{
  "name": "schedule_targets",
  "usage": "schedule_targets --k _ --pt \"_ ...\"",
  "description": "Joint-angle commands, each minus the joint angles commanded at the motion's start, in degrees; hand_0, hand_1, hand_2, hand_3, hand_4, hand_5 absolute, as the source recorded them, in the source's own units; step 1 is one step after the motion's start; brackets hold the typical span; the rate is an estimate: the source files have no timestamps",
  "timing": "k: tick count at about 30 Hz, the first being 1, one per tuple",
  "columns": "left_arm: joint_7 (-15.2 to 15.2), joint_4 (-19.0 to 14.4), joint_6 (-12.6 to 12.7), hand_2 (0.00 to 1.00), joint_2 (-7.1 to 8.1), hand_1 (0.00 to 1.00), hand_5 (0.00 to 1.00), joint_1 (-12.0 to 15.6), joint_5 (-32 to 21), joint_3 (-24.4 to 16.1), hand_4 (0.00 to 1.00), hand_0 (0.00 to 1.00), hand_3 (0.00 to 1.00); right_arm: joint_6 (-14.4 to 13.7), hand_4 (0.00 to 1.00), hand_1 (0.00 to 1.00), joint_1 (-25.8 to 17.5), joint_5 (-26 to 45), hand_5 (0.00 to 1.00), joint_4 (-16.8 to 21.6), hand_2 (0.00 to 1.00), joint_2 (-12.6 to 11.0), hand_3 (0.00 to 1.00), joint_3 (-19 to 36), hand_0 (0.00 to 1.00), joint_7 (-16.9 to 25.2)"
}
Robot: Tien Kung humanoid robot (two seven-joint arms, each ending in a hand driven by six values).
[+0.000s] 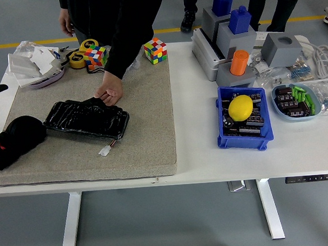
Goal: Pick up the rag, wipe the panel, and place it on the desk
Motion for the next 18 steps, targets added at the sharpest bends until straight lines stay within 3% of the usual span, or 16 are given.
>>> schedule_targets --k 10,18 --pt "3.0 0.6 -2.0 0.765 -0.42 0.772 0.356 -0.6 3.9 4.9 0.998 0.710 0.771 0.0 0.998 0.685 0.3 0.0 0.510 0.1 0.683 -0.3 0.591 -0.5 0.725 -0.1" --pt "3.8 1.9 -1.9 0.774 -1.92 0.777 0.350 -0.7 4.4 7.2 0.998 0.711 0.773 -0.1 0.998 0.685 0.4 0.1 0.510 0.1 0.683 -0.4 0.590 -0.9 0.726 -0.1"
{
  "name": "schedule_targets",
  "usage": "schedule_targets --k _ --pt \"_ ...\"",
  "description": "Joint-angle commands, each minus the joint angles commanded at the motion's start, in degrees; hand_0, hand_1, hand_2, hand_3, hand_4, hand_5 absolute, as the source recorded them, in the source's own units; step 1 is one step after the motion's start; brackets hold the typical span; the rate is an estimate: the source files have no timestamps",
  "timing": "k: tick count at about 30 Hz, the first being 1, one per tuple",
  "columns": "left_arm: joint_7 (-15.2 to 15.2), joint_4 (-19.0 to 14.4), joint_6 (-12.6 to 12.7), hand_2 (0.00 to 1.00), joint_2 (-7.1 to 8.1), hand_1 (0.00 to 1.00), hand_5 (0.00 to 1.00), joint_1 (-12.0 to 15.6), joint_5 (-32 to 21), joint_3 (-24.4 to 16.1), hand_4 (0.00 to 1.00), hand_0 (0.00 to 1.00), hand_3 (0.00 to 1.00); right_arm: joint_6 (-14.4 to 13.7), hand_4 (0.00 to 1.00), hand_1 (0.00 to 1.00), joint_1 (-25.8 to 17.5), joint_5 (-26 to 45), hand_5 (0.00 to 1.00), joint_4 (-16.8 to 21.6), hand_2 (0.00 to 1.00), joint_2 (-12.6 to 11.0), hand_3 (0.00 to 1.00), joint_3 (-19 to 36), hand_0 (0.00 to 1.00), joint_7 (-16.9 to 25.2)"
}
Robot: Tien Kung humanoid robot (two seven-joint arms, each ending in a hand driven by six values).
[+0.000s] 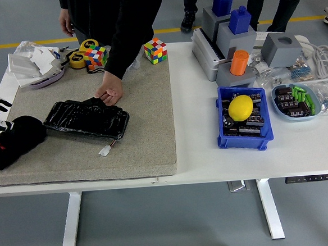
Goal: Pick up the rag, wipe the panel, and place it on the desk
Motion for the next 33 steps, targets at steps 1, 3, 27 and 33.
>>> schedule_targets --k 1,3,27,33 --pt "0.1 0.2 0.1 0.774 -0.26 0.777 0.350 0.0 0.2 0.1 0.998 0.711 0.773 0.0 0.998 0.685 0.0 0.0 0.510 0.0 0.683 0.0 0.590 0.1 0.726 0.0" --pt "0.3 0.5 0.2 0.787 -0.82 0.780 0.350 0.2 0.9 0.0 0.998 0.715 0.783 0.0 0.998 0.685 0.1 -0.2 0.511 0.1 0.682 0.0 0.589 0.2 0.724 0.1" --pt "-1.0 4.8 4.1 0.836 -4.14 0.788 0.339 -0.4 6.7 3.4 0.998 0.715 0.843 0.1 0.998 0.685 0.0 -0.6 0.511 0.3 0.682 -0.1 0.588 1.2 0.727 0.2" --pt "-1.1 5.5 4.4 0.832 -4.76 0.779 0.261 -0.3 7.6 3.7 0.998 0.701 0.846 0.0 0.998 0.685 0.0 -1.2 0.508 0.6 0.682 0.0 0.588 1.8 0.728 0.3"
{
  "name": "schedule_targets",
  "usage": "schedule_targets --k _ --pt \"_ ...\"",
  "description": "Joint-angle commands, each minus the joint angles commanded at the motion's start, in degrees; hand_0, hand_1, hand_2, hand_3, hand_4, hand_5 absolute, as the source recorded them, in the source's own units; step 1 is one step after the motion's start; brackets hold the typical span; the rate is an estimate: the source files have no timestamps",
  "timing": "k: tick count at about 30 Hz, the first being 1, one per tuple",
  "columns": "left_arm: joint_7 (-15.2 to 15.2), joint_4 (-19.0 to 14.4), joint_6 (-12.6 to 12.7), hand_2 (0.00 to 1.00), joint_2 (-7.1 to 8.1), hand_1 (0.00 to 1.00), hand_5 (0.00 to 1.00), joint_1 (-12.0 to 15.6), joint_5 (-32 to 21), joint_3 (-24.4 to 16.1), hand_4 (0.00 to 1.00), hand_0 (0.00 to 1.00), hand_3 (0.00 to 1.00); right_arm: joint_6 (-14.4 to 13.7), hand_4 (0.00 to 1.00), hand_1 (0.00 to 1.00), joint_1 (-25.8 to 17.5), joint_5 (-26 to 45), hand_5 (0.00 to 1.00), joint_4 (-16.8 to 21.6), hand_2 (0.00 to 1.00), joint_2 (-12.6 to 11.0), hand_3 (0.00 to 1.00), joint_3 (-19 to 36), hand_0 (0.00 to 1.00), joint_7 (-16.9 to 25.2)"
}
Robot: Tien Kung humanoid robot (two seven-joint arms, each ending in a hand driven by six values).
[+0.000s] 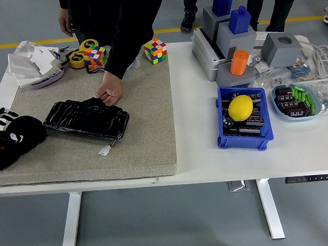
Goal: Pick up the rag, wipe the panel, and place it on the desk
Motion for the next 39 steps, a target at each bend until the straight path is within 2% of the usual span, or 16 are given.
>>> schedule_targets --k 5,6,16,18,23,24,29,30,35,36,39 --pt "0.1 0.4 0.2 0.832 -0.37 0.779 0.261 0.0 0.2 0.1 0.998 0.701 0.846 0.0 0.998 0.685 0.0 -0.1 0.508 0.0 0.682 0.0 0.588 0.3 0.728 0.0" --pt "0.1 0.4 0.3 0.818 -0.44 0.759 0.195 0.0 0.3 0.1 0.998 0.671 0.849 0.0 0.998 0.684 0.0 -0.1 0.508 0.0 0.682 0.0 0.588 0.3 0.728 0.0" --pt "-0.1 1.2 0.8 0.804 -1.33 0.749 0.187 0.1 0.7 0.6 0.998 0.649 0.849 -0.2 0.998 0.684 0.0 -0.7 0.508 0.3 0.682 -0.1 0.588 1.1 0.727 0.1" --pt "-0.4 1.4 1.2 0.767 -1.48 0.711 0.149 0.1 1.0 0.6 0.998 0.613 0.842 -0.2 0.998 0.684 0.0 -0.9 0.507 0.4 0.682 -0.1 0.588 1.3 0.728 0.1" --pt "-0.9 1.6 2.3 0.767 -1.61 0.711 0.149 0.1 0.9 0.9 0.998 0.613 0.842 -0.3 0.998 0.684 0.1 -1.0 0.507 0.5 0.682 -0.1 0.588 1.6 0.728 0.1" --pt "-0.9 1.7 2.3 0.720 -1.62 0.644 0.078 0.1 0.7 1.0 0.933 0.576 0.828 -0.3 0.998 0.684 0.1 -1.1 0.507 0.5 0.682 -0.1 0.589 1.7 0.728 0.1" --pt "-0.6 1.9 2.7 0.720 -1.71 0.644 0.078 0.1 -0.1 1.3 0.933 0.576 0.828 -0.4 0.998 0.684 0.1 -1.5 0.507 0.6 0.682 -0.1 0.589 2.0 0.728 0.2" --pt "-0.5 2.0 2.6 0.583 -1.74 0.542 0.040 0.0 -0.2 1.3 0.875 0.507 0.715 -0.4 0.998 0.684 0.1 -1.5 0.507 0.7 0.682 -0.1 0.589 2.1 0.728 0.2" --pt "-0.2 1.9 2.4 0.583 -1.84 0.542 0.040 0.3 -1.0 1.5 0.875 0.507 0.715 -0.5 0.998 0.684 0.1 -2.5 0.507 1.1 0.682 -0.1 0.589 2.9 0.728 0.3" --pt "-0.1 1.9 2.4 0.544 -1.88 0.517 0.032 0.3 -1.2 1.5 0.846 0.441 0.598 -0.5 0.998 0.685 0.1 -2.6 0.507 1.2 0.682 -0.2 0.589 3.0 0.728 0.3" --pt "0.2 2.1 2.5 0.544 -1.97 0.517 0.032 0.4 -1.7 1.5 0.846 0.441 0.598 -0.6 0.998 0.685 0.1 -2.8 0.507 1.3 0.682 -0.2 0.589 3.1 0.728 0.4"
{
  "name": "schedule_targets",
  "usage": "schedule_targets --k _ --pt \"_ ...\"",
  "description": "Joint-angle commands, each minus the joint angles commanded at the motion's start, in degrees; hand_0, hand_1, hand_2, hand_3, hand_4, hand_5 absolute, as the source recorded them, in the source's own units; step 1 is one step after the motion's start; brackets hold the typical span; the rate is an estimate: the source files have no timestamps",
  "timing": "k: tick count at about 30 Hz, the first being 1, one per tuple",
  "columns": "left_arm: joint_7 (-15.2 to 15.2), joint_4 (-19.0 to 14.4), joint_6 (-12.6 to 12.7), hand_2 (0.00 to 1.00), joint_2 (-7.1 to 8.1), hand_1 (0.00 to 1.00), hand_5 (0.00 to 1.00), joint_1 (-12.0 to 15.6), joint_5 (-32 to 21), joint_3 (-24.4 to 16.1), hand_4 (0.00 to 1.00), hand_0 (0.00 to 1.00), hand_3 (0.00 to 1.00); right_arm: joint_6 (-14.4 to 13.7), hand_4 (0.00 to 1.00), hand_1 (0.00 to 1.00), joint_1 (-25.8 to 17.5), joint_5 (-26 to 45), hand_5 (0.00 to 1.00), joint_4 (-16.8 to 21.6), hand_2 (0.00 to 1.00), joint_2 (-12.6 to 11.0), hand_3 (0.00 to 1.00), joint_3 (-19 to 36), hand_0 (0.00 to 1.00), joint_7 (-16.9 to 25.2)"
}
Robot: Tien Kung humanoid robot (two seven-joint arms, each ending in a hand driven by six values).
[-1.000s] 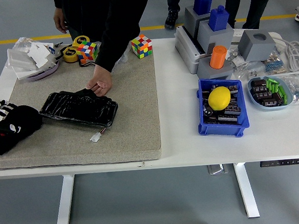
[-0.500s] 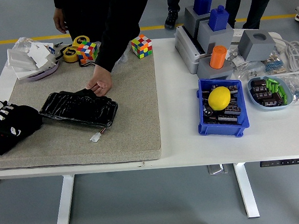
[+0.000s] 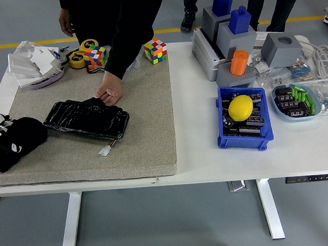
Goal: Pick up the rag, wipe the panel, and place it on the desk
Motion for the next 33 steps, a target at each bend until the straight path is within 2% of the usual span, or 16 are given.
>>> schedule_targets --k 2,3,8,9,14,15,20,21,23,28,33 --pt "-0.1 0.0 0.3 0.544 -0.03 0.517 0.032 0.2 -0.3 0.2 0.846 0.441 0.598 -0.1 0.998 0.685 0.1 0.0 0.507 0.0 0.682 -0.1 0.589 -0.1 0.728 0.0" --pt "0.1 -0.1 0.2 0.520 0.00 0.489 0.030 0.2 -0.4 0.3 0.812 0.413 0.573 -0.1 0.998 0.684 0.1 0.0 0.507 0.0 0.682 -0.1 0.589 -0.1 0.727 0.0" --pt "-0.4 -0.1 1.2 0.520 -0.11 0.489 0.030 0.3 -0.7 0.4 0.812 0.413 0.573 0.0 0.998 0.684 0.0 0.1 0.507 -0.1 0.682 -0.2 0.589 -0.5 0.727 -0.1" --pt "-0.4 -0.1 1.3 0.489 -0.16 0.462 0.021 0.3 -0.7 0.4 0.803 0.378 0.569 0.0 0.998 0.684 0.0 0.1 0.507 -0.1 0.682 -0.2 0.589 -0.5 0.727 -0.1" --pt "-0.5 -0.1 2.1 0.489 -0.21 0.462 0.021 0.4 -0.6 0.5 0.803 0.378 0.569 0.0 0.998 0.684 0.1 0.1 0.507 -0.1 0.682 -0.2 0.589 -0.6 0.727 -0.1" --pt "-0.6 -0.1 2.3 0.468 -0.18 0.430 0.019 0.3 -0.7 0.6 0.806 0.344 0.565 0.0 0.998 0.684 0.1 0.1 0.508 0.0 0.683 -0.2 0.589 -0.6 0.727 -0.1" --pt "-0.6 -0.2 2.4 0.468 -0.09 0.430 0.019 0.3 -0.5 0.6 0.806 0.344 0.565 0.1 0.998 0.684 0.0 0.2 0.508 0.0 0.683 -0.3 0.589 -0.8 0.727 -0.1" --pt "-0.6 -0.3 2.5 0.448 -0.04 0.394 0.011 0.4 -0.5 0.6 0.790 0.326 0.573 0.1 0.998 0.684 0.0 0.2 0.509 0.0 0.682 -0.3 0.590 -0.9 0.727 -0.1" --pt "-0.6 -0.4 2.5 0.448 0.08 0.394 0.011 0.4 -0.4 0.6 0.790 0.326 0.573 0.1 0.998 0.684 0.0 0.2 0.509 0.0 0.682 -0.3 0.590 -0.9 0.727 -0.1" --pt "-0.5 -0.7 2.0 0.446 0.68 0.390 0.006 0.2 -1.0 0.5 0.776 0.326 0.578 0.1 0.998 0.684 0.1 0.2 0.511 -0.1 0.682 -0.3 0.589 -1.0 0.726 -0.1" --pt "-0.3 -0.9 1.6 0.439 2.27 0.381 0.014 -0.5 -1.7 -0.1 0.760 0.323 0.578 0.1 0.998 0.684 0.2 0.3 0.512 0.0 0.683 -0.2 0.590 -0.9 0.727 -0.1"
